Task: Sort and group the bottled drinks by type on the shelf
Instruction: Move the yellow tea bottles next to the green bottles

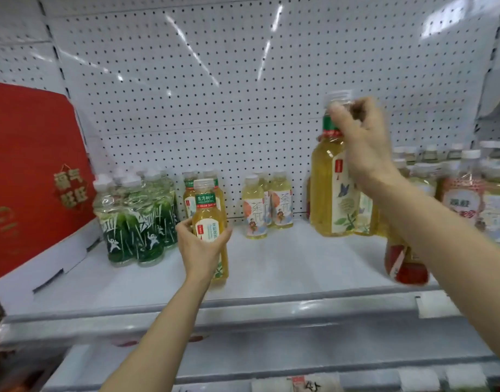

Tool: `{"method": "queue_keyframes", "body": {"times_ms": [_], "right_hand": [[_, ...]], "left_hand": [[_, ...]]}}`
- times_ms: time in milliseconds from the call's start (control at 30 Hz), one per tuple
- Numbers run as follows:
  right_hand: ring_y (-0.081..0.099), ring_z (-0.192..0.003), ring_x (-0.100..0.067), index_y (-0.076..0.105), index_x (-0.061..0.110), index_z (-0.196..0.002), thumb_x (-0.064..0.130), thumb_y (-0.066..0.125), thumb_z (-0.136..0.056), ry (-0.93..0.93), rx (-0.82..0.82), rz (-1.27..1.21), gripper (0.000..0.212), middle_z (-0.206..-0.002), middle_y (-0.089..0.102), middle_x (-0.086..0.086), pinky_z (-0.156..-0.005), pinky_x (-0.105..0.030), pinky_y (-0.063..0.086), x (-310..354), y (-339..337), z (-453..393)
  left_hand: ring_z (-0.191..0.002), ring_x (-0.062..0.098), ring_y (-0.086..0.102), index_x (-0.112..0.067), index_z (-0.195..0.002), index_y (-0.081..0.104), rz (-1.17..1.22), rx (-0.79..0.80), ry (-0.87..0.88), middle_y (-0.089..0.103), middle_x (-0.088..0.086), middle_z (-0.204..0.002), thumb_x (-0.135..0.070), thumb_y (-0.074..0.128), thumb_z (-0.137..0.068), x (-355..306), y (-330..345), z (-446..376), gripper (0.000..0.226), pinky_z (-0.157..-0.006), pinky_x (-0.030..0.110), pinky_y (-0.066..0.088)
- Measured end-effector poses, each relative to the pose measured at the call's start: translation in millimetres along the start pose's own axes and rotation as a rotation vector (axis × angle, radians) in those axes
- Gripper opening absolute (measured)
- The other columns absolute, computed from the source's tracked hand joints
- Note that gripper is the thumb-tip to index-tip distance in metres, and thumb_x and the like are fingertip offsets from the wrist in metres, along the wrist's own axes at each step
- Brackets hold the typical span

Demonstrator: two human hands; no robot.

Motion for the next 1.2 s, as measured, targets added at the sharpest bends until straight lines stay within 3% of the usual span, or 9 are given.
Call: {"method": "queue_keyframes", "body": {"times_ms": [200,300,467,600,733,833,933,1067,1200], "right_hand": [[0.063,-0.093,-0.019,0.049,0.019,-0.108,0.045,0.056,-0.091,0.077,0.066,0.035,0.032,-0.101,0.061,0.002,-0.086,-0.047,0.051,-47,93,47],[0.060,-0.096,-0.022,0.046,0.020,-0.108,0.045,0.053,-0.090,0.097,0.128,0.043,0.032,-0.103,0.059,-0.002,-0.085,-0.045,0.050,-67,134,61],[0.049,-0.088,-0.006,0.043,0.017,-0.109,0.037,0.053,-0.095,0.079,0.178,0.102,0.025,-0.102,0.053,0.001,-0.074,-0.015,0.038,-96,192,66],[0.050,-0.094,-0.013,0.042,0.021,-0.107,0.043,0.052,-0.092,0.068,0.180,0.114,0.028,-0.103,0.052,0.002,-0.082,-0.034,0.042,-127,224,60],[0.049,-0.096,-0.014,0.041,0.021,-0.110,0.038,0.052,-0.095,0.062,0.180,0.139,0.026,-0.108,0.051,0.000,-0.075,-0.020,0.035,-144,241,52],[0.046,-0.096,-0.012,0.041,0.016,-0.113,0.033,0.053,-0.096,0.039,0.177,0.087,0.027,-0.108,0.047,-0.001,-0.078,-0.022,0.036,-149,248,48],[0.045,-0.100,-0.011,0.041,0.013,-0.120,0.036,0.058,-0.093,0.030,0.186,0.116,0.039,-0.110,0.045,0.002,-0.085,-0.027,0.041,-156,251,48],[0.039,-0.121,-0.014,0.032,0.020,-0.136,0.055,0.065,-0.081,0.114,0.307,0.180,0.073,-0.128,0.040,0.001,-0.103,-0.038,0.040,-175,247,59],[0.043,-0.119,-0.013,0.024,0.024,-0.143,0.037,0.084,-0.068,0.188,0.454,0.305,0.097,-0.135,0.042,0.001,-0.098,-0.033,0.039,-187,231,75]], "left_hand": [[-0.111,0.023,0.054,-0.032,-0.117,0.030,-0.031,0.038,-0.003,0.049,0.003,-0.120,-0.038,0.091,-0.060,27,-19,-24,0.083,-0.091,0.047,0.053],[-0.114,0.025,0.052,-0.029,-0.124,0.031,-0.002,0.049,-0.035,0.047,0.003,-0.123,-0.036,0.090,-0.064,38,-22,-35,0.085,-0.095,0.047,0.050],[-0.117,0.024,0.051,-0.029,-0.136,0.027,0.009,0.105,-0.022,0.044,0.002,-0.129,-0.033,0.087,-0.069,44,-21,-49,0.090,-0.100,0.047,0.047],[-0.124,0.024,0.042,-0.024,-0.142,0.020,-0.118,0.168,-0.049,0.035,0.004,-0.134,-0.018,0.086,-0.070,53,-23,-43,0.098,-0.105,0.049,0.043],[-0.111,0.022,0.048,-0.016,-0.136,0.027,-0.224,0.237,-0.091,0.040,0.006,-0.123,-0.007,0.081,-0.072,67,-27,-37,0.084,-0.095,0.049,0.051],[-0.111,0.023,0.050,-0.017,-0.139,0.025,-0.253,0.225,-0.101,0.041,0.006,-0.126,-0.010,0.081,-0.076,69,-23,-46,0.085,-0.095,0.048,0.052],[-0.114,0.023,0.048,-0.014,-0.143,0.023,-0.251,0.211,-0.106,0.040,0.008,-0.130,-0.010,0.081,-0.076,66,-14,-54,0.089,-0.097,0.045,0.050],[-0.110,0.023,0.047,-0.013,-0.142,0.022,-0.256,0.225,-0.168,0.040,0.007,-0.127,-0.009,0.080,-0.076,67,-6,-69,0.088,-0.088,0.038,0.048],[-0.109,0.030,0.052,-0.018,-0.137,0.020,-0.310,0.242,-0.201,0.040,0.010,-0.130,-0.015,0.082,-0.076,74,5,-87,0.087,-0.090,0.049,0.053]]}}
Point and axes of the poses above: each hand's wrist, its own z-axis away from the middle knuckle, its own y-axis out of the palm, x = y × z, the point moved 2 cm from there along -z, towards the middle knuckle
